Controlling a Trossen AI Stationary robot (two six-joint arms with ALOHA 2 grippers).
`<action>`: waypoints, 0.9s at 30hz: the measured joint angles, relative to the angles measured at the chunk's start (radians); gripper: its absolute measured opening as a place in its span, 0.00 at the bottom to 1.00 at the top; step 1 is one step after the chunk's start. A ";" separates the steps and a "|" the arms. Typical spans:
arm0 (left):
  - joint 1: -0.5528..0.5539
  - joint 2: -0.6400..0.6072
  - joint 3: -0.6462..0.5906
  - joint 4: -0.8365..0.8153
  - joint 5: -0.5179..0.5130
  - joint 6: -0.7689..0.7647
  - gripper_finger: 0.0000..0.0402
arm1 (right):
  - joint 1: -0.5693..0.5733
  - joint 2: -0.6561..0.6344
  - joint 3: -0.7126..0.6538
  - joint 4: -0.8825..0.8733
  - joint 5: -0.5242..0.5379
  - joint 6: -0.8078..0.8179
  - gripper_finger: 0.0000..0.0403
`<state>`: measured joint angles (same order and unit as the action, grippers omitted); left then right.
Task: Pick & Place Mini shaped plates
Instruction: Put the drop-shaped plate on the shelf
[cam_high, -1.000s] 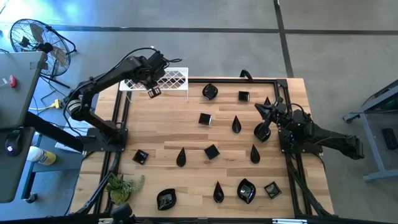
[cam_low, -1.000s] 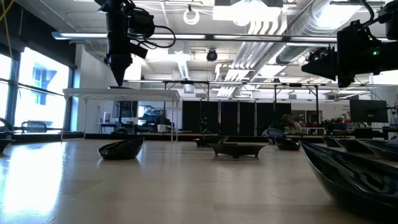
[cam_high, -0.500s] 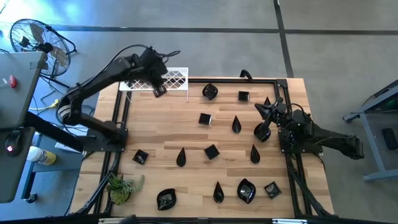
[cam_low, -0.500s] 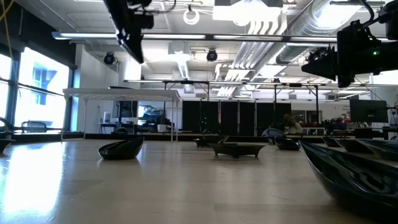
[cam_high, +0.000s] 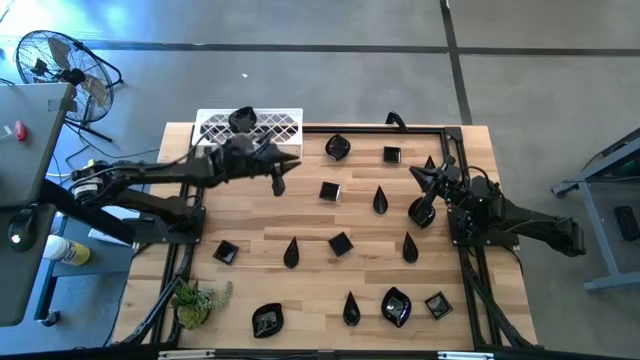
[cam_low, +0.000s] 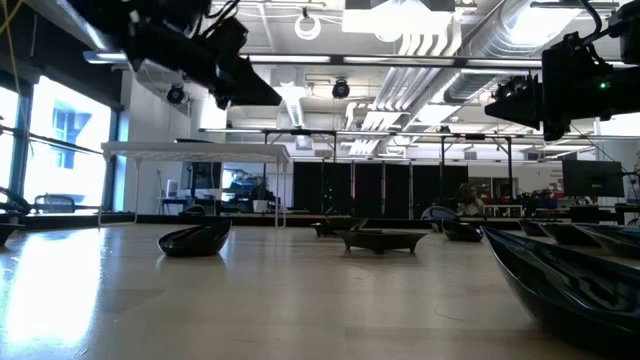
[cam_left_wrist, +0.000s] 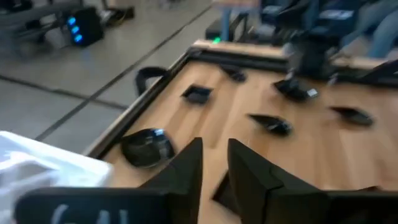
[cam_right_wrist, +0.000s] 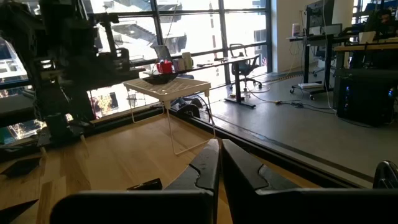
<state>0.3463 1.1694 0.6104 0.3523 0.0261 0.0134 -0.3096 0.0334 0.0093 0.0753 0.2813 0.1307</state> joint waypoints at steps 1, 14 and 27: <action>-0.003 0.000 -0.032 0.054 0.019 -0.014 0.12 | 0.000 0.000 0.000 0.000 0.000 0.000 0.03; -0.006 -0.009 -0.171 0.309 0.161 -0.011 0.03 | 0.000 0.000 0.000 0.000 0.000 0.000 0.03; -0.007 -0.009 -0.171 0.257 0.229 0.005 0.03 | 0.000 0.000 0.000 0.003 -0.003 0.033 0.03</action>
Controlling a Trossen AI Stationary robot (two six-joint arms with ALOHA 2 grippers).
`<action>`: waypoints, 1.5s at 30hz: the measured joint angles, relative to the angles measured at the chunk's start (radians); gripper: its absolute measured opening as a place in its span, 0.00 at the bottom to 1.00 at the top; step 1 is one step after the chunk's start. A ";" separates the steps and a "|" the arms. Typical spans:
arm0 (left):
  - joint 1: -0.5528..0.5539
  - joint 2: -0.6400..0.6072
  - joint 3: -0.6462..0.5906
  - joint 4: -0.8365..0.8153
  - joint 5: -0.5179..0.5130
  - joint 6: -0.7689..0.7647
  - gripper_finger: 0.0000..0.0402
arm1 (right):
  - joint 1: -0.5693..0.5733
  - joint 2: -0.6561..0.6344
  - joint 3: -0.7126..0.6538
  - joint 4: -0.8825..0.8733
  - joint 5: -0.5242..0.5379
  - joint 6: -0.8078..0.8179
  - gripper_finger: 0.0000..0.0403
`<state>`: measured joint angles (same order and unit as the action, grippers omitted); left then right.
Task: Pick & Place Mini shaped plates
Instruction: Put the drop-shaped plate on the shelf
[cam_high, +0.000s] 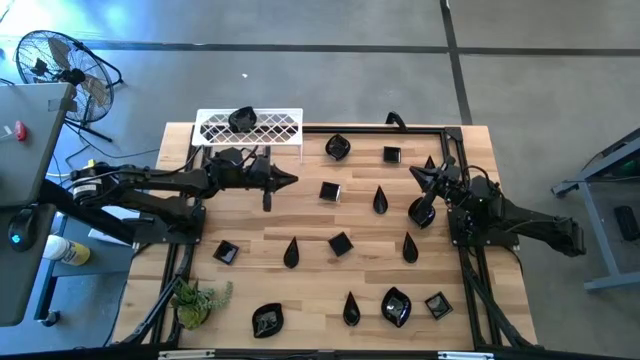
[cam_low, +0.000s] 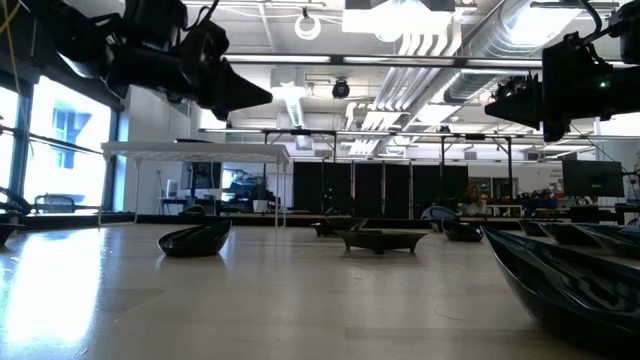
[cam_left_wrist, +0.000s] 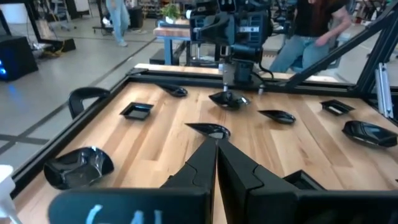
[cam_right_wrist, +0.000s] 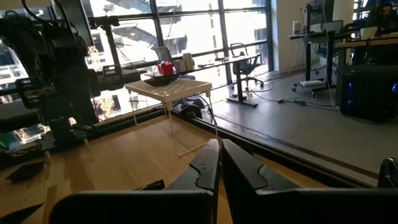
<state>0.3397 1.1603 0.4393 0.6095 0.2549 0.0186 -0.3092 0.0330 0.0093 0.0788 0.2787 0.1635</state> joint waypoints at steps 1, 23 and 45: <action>0.000 0.000 0.000 -0.002 0.000 0.002 0.03 | 0.000 0.000 0.000 0.000 0.000 0.021 0.03; 0.000 0.000 0.000 -0.007 -0.029 0.022 0.03 | 0.011 0.026 0.007 0.003 0.002 0.061 0.01; 0.000 0.001 0.000 -0.007 -0.064 0.080 0.03 | 0.072 0.661 0.306 -0.279 0.025 0.234 0.22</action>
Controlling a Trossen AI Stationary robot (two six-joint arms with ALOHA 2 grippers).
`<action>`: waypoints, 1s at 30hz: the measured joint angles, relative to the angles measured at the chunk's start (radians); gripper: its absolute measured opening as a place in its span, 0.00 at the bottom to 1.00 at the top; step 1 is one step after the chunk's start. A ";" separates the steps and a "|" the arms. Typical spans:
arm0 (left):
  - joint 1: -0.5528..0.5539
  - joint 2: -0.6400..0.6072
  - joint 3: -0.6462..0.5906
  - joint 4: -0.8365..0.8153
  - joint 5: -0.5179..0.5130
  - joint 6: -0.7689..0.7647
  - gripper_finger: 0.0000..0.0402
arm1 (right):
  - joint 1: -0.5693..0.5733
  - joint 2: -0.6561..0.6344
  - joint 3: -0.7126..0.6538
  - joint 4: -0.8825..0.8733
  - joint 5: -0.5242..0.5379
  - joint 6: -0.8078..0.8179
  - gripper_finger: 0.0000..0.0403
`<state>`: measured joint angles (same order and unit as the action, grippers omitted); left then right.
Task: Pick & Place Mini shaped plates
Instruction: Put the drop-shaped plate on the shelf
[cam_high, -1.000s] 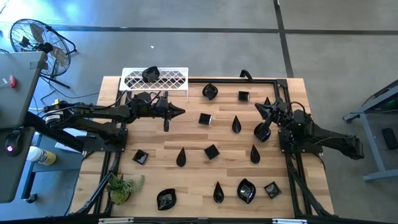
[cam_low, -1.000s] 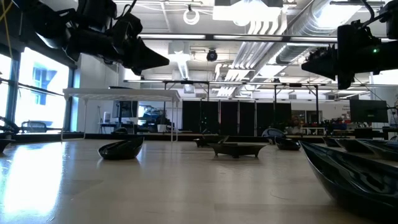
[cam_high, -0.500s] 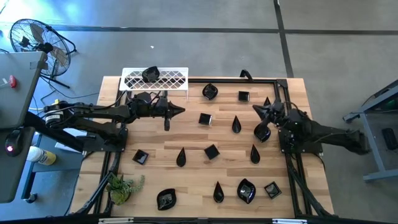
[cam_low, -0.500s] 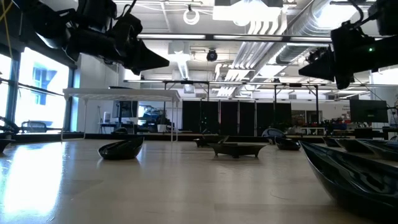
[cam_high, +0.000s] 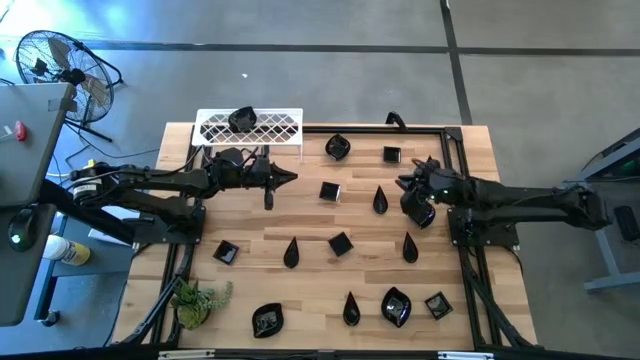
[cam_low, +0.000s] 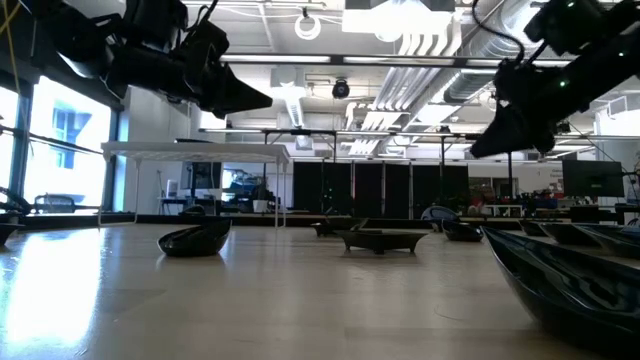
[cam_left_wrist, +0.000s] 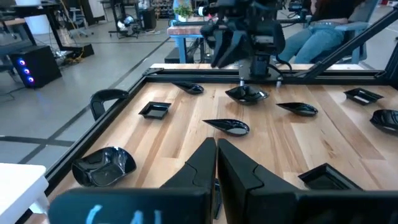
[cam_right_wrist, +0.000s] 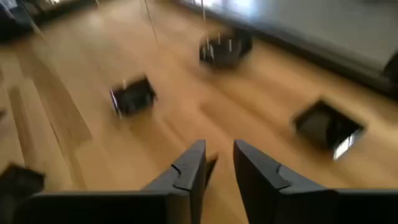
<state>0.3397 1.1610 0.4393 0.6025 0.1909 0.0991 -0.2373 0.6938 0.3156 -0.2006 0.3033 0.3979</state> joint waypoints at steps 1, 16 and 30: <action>0.000 0.000 0.000 0.000 0.000 0.001 0.03 | -0.008 0.028 0.008 -0.011 -0.025 0.017 0.24; 0.000 0.000 0.000 0.000 -0.003 0.001 0.03 | -0.110 0.458 0.026 0.177 -0.239 0.135 0.24; 0.000 0.000 0.000 -0.001 0.003 -0.015 0.03 | -0.110 0.645 0.026 0.303 -0.235 0.136 0.11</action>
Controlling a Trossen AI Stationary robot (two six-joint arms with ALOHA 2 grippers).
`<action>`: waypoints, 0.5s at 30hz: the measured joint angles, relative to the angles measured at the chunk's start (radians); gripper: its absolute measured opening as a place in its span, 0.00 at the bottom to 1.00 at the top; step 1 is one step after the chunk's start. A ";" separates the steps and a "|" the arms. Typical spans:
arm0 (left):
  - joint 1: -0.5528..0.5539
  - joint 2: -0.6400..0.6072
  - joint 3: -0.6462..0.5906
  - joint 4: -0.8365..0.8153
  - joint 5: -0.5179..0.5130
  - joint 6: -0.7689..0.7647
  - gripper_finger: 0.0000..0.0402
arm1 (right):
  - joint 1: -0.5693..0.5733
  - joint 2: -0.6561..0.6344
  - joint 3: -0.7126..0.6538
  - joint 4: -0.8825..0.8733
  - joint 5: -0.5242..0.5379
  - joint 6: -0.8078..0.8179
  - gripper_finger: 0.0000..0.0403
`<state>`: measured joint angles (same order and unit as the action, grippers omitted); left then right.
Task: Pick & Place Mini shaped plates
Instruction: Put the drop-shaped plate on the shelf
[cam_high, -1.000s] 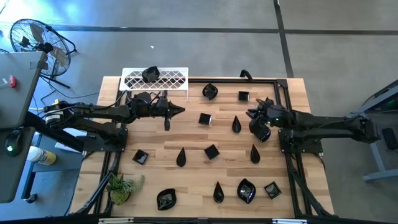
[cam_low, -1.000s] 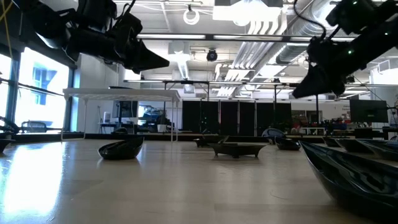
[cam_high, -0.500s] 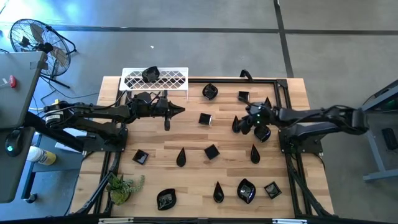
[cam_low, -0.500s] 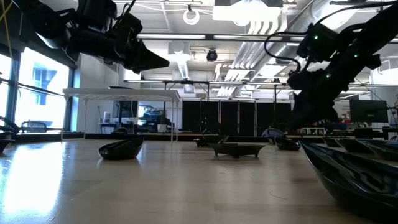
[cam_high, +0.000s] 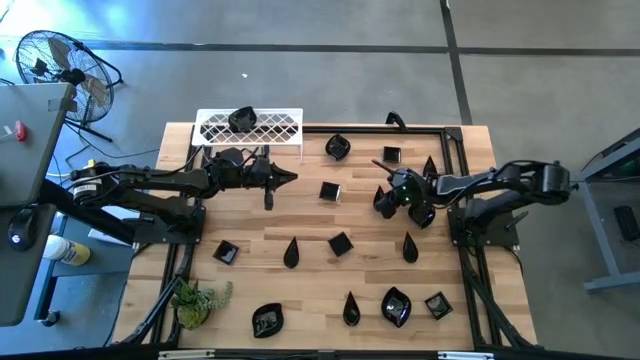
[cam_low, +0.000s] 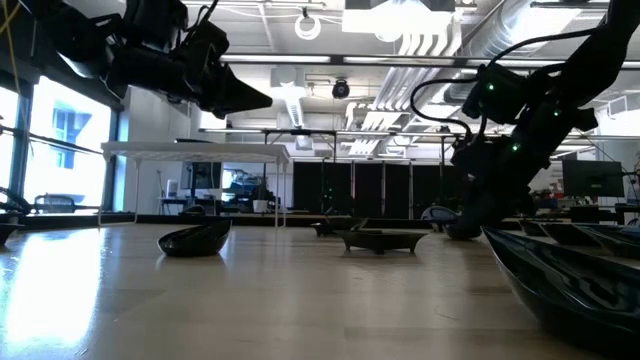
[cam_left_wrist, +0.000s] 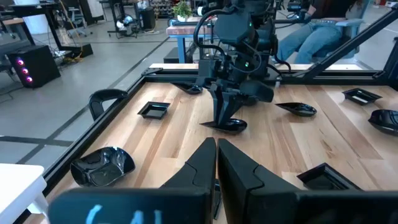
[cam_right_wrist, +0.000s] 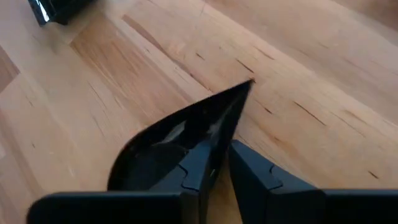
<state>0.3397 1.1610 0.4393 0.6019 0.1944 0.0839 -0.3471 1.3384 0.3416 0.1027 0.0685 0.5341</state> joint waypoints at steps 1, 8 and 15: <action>0.000 0.000 0.000 -0.004 0.000 -0.008 0.03 | 0.000 0.002 0.000 0.006 0.003 0.000 0.09; 0.000 0.000 0.000 -0.060 0.000 -0.017 0.03 | 0.000 -0.029 0.000 0.047 0.010 0.000 0.03; 0.000 0.000 0.000 -0.072 -0.023 -0.025 0.03 | 0.055 -0.087 0.019 0.104 0.075 0.045 0.01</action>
<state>0.3397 1.1614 0.4393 0.5301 0.1716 0.0589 -0.2917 1.2516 0.3606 0.2062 0.1435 0.5796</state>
